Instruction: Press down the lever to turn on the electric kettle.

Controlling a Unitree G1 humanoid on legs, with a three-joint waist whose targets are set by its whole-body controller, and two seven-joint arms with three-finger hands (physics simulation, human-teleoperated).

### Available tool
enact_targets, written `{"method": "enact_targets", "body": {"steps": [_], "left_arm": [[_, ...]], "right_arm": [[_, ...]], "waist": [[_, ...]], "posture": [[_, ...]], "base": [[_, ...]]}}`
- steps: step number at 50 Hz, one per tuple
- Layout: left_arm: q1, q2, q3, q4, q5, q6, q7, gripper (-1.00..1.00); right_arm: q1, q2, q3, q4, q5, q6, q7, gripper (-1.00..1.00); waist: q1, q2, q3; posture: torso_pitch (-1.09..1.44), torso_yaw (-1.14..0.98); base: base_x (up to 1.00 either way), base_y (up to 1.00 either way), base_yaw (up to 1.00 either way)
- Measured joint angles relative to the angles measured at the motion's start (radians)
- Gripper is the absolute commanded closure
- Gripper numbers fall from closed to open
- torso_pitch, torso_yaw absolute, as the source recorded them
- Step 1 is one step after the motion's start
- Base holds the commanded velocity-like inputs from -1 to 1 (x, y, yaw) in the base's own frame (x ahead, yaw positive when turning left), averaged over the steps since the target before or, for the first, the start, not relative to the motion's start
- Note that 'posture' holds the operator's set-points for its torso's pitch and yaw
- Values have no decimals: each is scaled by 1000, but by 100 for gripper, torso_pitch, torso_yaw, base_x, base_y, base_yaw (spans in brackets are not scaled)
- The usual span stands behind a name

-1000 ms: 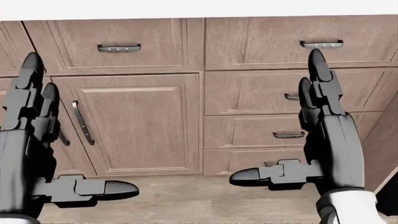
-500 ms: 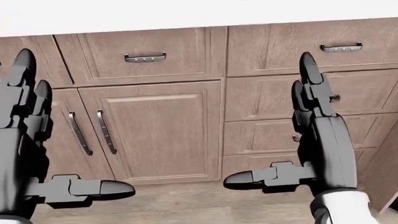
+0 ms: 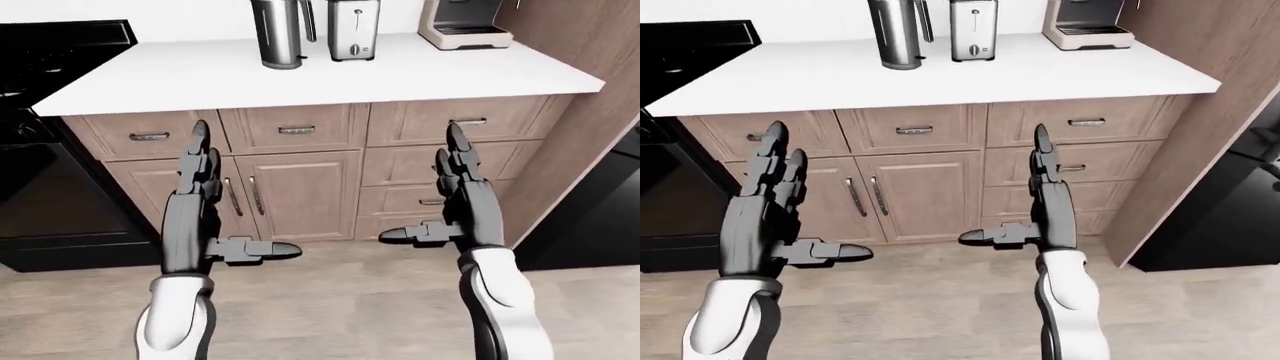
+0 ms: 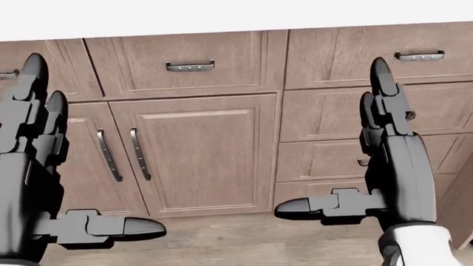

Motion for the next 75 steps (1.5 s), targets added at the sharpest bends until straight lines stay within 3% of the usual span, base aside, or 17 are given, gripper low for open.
{"method": "enact_targets", "body": {"steps": [1,6,11,14,20,24,27,31,40,42,45,47,53,56,59,64,75], "left_arm": [[1,0,1,0,0,-2,0,-100],[13,6,22,17,8,13,9,-100],[8,5,11,1,7,7,7,-100],[5,5,11,-5,8,0,7,-100],[11,-1,-5,12,2,13,-2,-100],[5,-1,-2,-5,4,6,0,-100],[3,4,3,-8,3,-1,0,-100],[16,5,19,12,10,10,7,-100],[6,3,13,-4,7,-1,5,-100],[12,-2,-1,5,4,1,2,-100],[16,-1,-3,15,1,9,-3,-100],[10,0,1,9,2,9,-2,-100],[6,-2,-5,-4,1,-4,-2,-100],[8,4,2,1,2,-4,-1,-100],[19,5,20,15,9,3,6,-100],[11,4,11,1,7,1,5,-100],[12,4,12,-6,11,6,7,-100]], "right_arm": [[-3,0,1,1,0,0,-1,-100],[5,9,32,23,6,13,8,-100],[-2,7,21,5,1,10,4,-100],[-6,7,21,-2,0,1,3,-100],[3,3,7,13,-7,22,-5,-100],[-3,3,14,5,-7,19,-4,-100],[-6,8,18,1,-6,17,-4,-100],[4,12,39,14,0,27,6,-100],[-11,5,29,-2,-6,13,4,-100],[-3,2,19,10,-10,12,2,-100],[6,4,17,25,-16,21,1,-100],[0,4,19,19,-16,22,2,-100],[-4,4,22,4,-21,17,3,-100],[-9,9,28,5,-22,17,4,-100],[-1,15,52,23,-17,18,13,-100],[3,13,41,9,-16,2,23,-100],[-4,14,48,7,-20,2,26,-100]], "waist": [[1,24,-5],[20,2,-3],[12,-52,0],[10,-103,-9],[0,-74,-7],[2,-19,6],[7,30,-6],[15,8,1],[7,-100,-11],[-2,-81,-1],[-4,-95,-9],[-4,-84,-10],[-11,-10,1],[-5,37,-14],[5,21,-1],[3,-16,-2],[19,-47,-1]], "posture": [[0,0],[0,0],[0,0],[0,0],[0,0],[0,0],[0,0],[0,0],[0,0],[0,0],[0,0],[0,0],[0,0],[0,0],[0,0],[0,0],[0,0]], "base": [[0,10,0],[0,10,0],[0,10,0],[0,10,0],[0,10,0],[0,10,0],[0,10,0],[0,11,0],[0,10,0],[0,21,0],[0,31,0],[0,31,0],[0,31,0],[0,32,0],[0,31,0],[0,0,0],[9,0,0]]}}
